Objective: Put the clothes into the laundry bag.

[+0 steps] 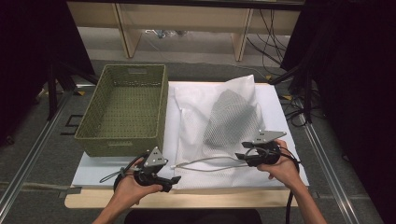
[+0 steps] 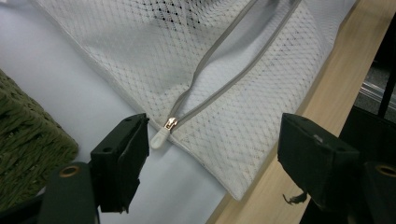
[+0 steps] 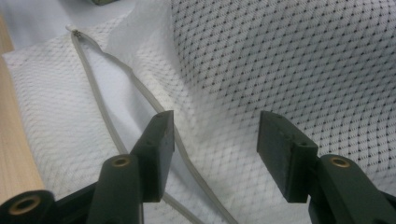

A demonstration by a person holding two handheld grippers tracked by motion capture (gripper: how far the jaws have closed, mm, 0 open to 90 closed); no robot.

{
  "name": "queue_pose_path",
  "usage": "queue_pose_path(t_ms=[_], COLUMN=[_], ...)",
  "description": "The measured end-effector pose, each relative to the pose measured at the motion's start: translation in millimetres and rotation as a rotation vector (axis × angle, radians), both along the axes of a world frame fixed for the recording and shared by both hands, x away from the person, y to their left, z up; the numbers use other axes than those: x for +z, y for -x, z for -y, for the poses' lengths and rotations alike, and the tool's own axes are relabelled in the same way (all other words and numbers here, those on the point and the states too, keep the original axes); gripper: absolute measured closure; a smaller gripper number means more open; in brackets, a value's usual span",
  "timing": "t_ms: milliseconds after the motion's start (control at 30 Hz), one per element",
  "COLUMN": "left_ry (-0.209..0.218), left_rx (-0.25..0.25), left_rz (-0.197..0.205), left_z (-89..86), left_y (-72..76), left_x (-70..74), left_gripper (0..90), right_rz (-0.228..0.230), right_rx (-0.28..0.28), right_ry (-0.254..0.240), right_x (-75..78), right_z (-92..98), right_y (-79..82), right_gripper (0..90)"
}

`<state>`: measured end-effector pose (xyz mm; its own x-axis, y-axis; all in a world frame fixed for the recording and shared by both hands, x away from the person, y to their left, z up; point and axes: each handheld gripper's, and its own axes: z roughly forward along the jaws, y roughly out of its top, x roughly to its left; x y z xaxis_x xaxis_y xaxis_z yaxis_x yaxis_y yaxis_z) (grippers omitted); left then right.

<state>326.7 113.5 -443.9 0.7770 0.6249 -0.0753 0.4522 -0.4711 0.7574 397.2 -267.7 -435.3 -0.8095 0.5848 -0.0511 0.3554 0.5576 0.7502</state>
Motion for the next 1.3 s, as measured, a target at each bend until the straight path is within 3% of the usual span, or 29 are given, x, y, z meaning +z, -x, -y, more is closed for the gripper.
queue_pose_path(t_ms=[167, 233, 333, 567, 633, 733, 833, 1000, 1033, 1100, 1133, 1300], left_ry=[0.023, 0.013, 0.017, -0.017, -0.005, -0.001, -0.007, -0.012, -0.012, -0.005, 0.011, 0.005], left_rx=[0.008, 0.009, 0.021, 0.035, 0.035, 0.028, 0.012, 0.007, 0.007, 0.022, 0.007, -0.005], left_rz=[0.024, 0.039, 0.039, 0.042, 0.038, 0.042, 0.044, 0.046, 0.046, 0.039, 0.035, 0.028], left_z=[-1.1, -2.3, -5.4, -11.1, -11.3, -10.7, -9.0, -5.1, -5.1, -2.5, 0.0, 4.1], left_y=[3.9, 4.4, 6.0, 10.2, 11.8, 15.7, 19.0, 21.0, 21.0, 23.8, 26.7, 35.3], left_x=[6.7, 7.5, 4.7, -1.4, -2.7, -2.6, -2.8, -4.8, -4.8, -4.6, -4.1, -5.2], left_gripper=[23.1, 22.9, 22.9, 23.0, 22.9, 22.6, 22.5, 22.5, 22.5, 22.5, 22.4, 21.6], right_rz=[-0.009, 0.009, -0.003, 0.004, -0.019, -0.01, -0.044, -0.05, -0.031, -0.046, -0.061, -0.038], right_rx=[-0.04, -0.041, -0.048, -0.067, -0.072, -0.085, -0.092, -0.11, -0.12, -0.119, -0.122, -0.122], right_ry=[-0.004, -0.012, -0.037, -0.078, -0.09, -0.09, -0.108, -0.111, -0.099, -0.109, -0.114, -0.098], right_x=[-2.1, -2.3, -2.5, -5.5, -6.9, -9.2, -12.9, -15.8, -15.8, -16.6, -18.4, -20.9], right_z=[7.3, 9.4, 12.6, 19.2, 19.3, 20.6, 19.8, 20.1, 21.4, 21.8, 22.4, 24.8], right_y=[2.3, 4.2, 10.4, 24.3, 27.8, 30.7, 33.2, 40.3, 42.0, 43.9, 48.1, 59.1], right_gripper=[43.4, 43.0, 41.7, 38.5, 36.4, 34.1, 30.1, 28.2, 28.1, 28.1, 28.1, 28.1])
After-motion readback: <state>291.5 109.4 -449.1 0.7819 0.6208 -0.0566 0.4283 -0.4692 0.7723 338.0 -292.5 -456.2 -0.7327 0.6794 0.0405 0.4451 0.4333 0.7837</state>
